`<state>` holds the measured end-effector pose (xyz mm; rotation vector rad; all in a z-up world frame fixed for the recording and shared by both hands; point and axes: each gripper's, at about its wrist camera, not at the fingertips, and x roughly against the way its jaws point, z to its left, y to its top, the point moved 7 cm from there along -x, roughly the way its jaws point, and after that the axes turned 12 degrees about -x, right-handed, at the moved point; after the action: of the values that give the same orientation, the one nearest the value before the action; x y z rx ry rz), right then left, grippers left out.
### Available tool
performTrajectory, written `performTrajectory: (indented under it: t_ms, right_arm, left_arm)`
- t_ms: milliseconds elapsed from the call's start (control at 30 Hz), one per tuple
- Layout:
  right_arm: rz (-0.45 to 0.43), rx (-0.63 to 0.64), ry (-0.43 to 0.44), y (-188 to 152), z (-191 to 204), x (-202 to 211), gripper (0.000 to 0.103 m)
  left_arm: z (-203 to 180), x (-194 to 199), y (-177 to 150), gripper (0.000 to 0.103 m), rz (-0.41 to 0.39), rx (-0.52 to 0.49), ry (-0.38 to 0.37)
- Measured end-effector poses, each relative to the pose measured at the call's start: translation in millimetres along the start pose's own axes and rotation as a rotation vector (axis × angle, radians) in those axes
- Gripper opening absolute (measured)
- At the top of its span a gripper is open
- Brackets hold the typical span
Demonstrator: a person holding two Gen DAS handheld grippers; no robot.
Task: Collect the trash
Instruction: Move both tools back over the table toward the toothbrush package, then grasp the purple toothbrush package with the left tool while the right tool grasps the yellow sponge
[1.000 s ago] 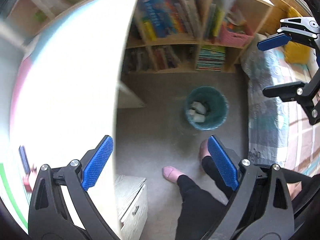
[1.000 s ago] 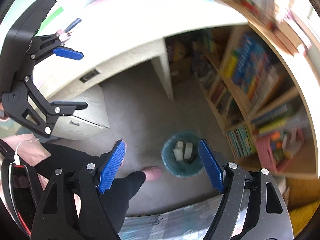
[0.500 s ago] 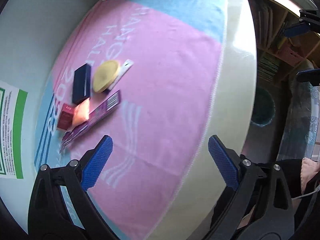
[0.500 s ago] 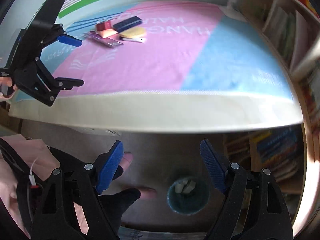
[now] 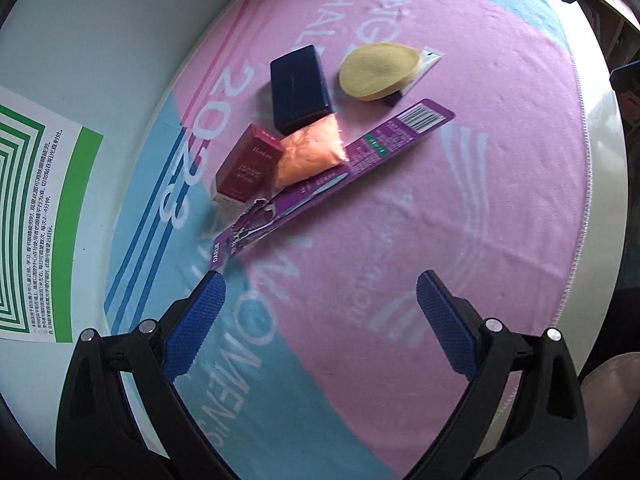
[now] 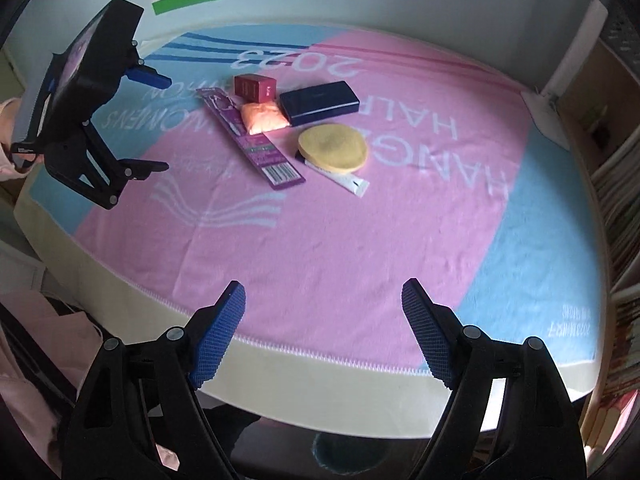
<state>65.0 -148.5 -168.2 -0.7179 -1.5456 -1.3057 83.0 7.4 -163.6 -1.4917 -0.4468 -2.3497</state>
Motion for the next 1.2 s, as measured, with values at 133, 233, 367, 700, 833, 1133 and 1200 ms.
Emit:
performTrajectory:
  t_ms: [133, 233, 367, 700, 833, 1133, 1200]
  right_arm:
    - [0.01, 0.008, 0.014, 33, 10, -17, 0.08]
    - [0.021, 0.012, 0.018, 52, 15, -31, 0.082]
    - [0.043, 0.001, 0.041, 77, 19, -51, 0.086]
    - [0.153, -0.05, 0.045, 109, 13, -114, 0.088]
    - [0.179, -0.059, 0.033, 113, 11, -133, 0.088]
    - [0.196, -0.086, 0.02, 113, 11, -148, 0.079]
    - [0.197, -0.085, 0.017, 113, 11, -148, 0.076]
  left_arm:
    - [19, -15, -4, 0.094, 0.007, -0.003, 0.004]
    - [32, -28, -5, 0.094, 0.01, -0.001, -0.009]
    - [45, -46, -5, 0.094, 0.012, -0.003, -0.039]
    - [55, -76, 2, 0.094, -0.004, -0.012, -0.145]
    - [58, -80, 6, 0.096, -0.032, -0.008, -0.188]
    - [64, -85, 8, 0.08, -0.09, -0.024, -0.318]
    - [65, -84, 6, 0.072, -0.101, -0.019, -0.352]
